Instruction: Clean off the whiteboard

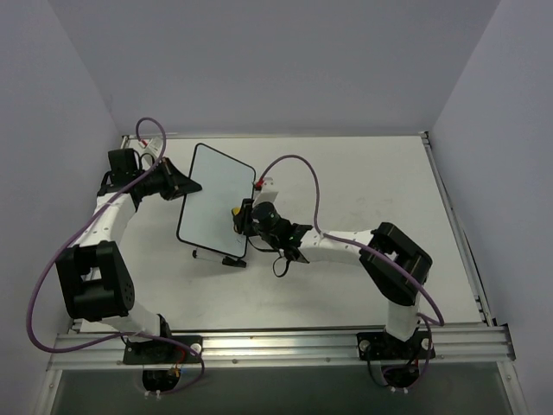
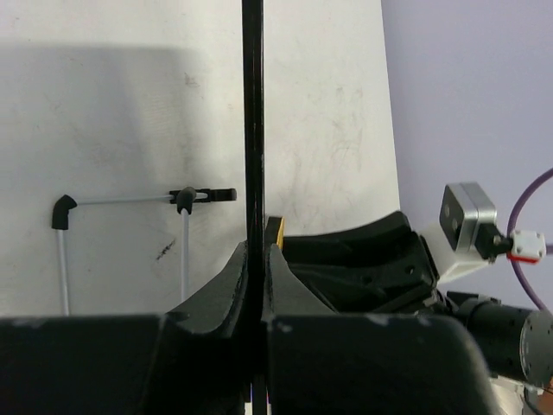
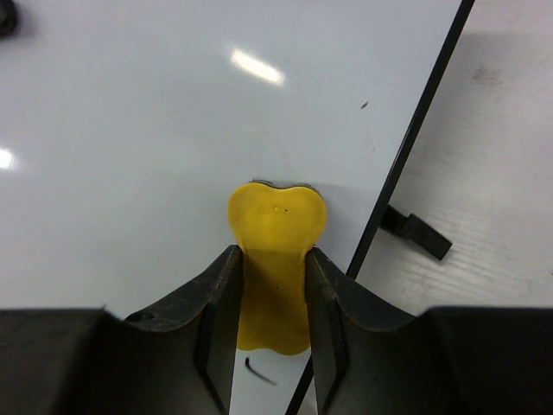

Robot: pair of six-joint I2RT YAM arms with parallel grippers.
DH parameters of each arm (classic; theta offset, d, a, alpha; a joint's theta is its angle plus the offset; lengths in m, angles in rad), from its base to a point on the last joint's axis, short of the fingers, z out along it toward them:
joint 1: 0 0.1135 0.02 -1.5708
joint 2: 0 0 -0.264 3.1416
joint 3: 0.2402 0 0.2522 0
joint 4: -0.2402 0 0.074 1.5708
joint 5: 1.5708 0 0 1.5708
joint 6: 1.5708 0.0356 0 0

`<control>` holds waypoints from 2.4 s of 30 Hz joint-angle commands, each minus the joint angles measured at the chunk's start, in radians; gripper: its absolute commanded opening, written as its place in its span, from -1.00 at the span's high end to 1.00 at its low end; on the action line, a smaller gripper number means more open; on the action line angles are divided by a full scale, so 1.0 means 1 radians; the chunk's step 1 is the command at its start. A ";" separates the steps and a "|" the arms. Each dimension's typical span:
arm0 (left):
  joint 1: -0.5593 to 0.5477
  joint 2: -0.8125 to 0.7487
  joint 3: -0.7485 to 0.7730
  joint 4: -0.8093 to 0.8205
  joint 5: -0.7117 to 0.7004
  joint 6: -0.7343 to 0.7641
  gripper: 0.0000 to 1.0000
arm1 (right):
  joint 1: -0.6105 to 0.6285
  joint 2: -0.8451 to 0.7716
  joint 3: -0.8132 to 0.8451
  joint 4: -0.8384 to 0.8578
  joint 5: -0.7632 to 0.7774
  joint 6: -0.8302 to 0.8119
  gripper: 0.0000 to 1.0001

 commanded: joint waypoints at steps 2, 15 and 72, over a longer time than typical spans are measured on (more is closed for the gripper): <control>0.012 -0.067 0.012 0.141 0.094 -0.091 0.95 | 0.086 0.031 0.011 0.006 0.071 0.013 1.00; 0.032 -0.076 0.013 0.217 0.103 -0.167 0.95 | 0.166 -0.027 -0.115 0.012 0.177 0.076 1.00; 0.028 -0.118 -0.017 0.312 0.185 -0.258 0.95 | -0.105 0.056 0.160 -0.078 0.024 -0.006 1.00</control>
